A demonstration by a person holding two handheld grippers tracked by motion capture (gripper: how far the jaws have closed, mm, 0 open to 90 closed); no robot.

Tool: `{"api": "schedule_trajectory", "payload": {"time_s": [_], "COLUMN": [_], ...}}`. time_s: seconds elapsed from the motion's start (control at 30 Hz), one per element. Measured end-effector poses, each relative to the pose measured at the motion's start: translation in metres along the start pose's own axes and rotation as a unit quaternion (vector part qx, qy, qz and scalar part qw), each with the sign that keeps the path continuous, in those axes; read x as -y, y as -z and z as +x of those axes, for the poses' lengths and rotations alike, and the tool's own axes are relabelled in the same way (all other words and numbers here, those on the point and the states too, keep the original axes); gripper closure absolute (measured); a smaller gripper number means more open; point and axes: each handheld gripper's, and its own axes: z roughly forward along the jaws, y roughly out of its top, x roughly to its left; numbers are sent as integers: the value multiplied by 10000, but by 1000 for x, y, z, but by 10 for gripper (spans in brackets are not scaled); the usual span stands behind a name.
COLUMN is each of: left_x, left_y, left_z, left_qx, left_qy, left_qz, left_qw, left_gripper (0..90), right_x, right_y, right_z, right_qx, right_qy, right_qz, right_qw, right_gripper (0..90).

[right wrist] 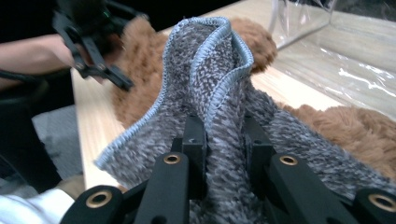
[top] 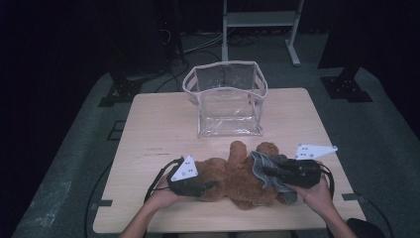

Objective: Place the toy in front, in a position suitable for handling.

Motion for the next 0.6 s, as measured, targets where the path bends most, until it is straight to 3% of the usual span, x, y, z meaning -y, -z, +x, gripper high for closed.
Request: {"api": "schedule_trajectory", "payload": {"time_s": [0.2, 0.3, 0.47, 0.6], "left_x": [1, 1, 0, -2], "left_y": [-1, -1, -3, -6], "left_z": [0, 0, -2, -7], "left_qx": [-16, -32, -103, -174], "left_qy": [63, 55, 95, 25], "left_qz": [-48, -68, -85, -112], "left_qw": [10000, 10000, 9999, 9998], "left_gripper": [356, 355, 358, 359], "right_x": [11, 9, -15, -35], "right_y": [5, 16, 27, 18], "right_z": [-31, -37, -16, 4], "right_qx": [564, 564, 235, -63], "right_qy": [-438, -521, -165, 101], "right_qz": [277, 204, 58, 71], "right_qw": [9971, 9968, 9996, 9999], "right_gripper": [753, 754, 754, 751]}}
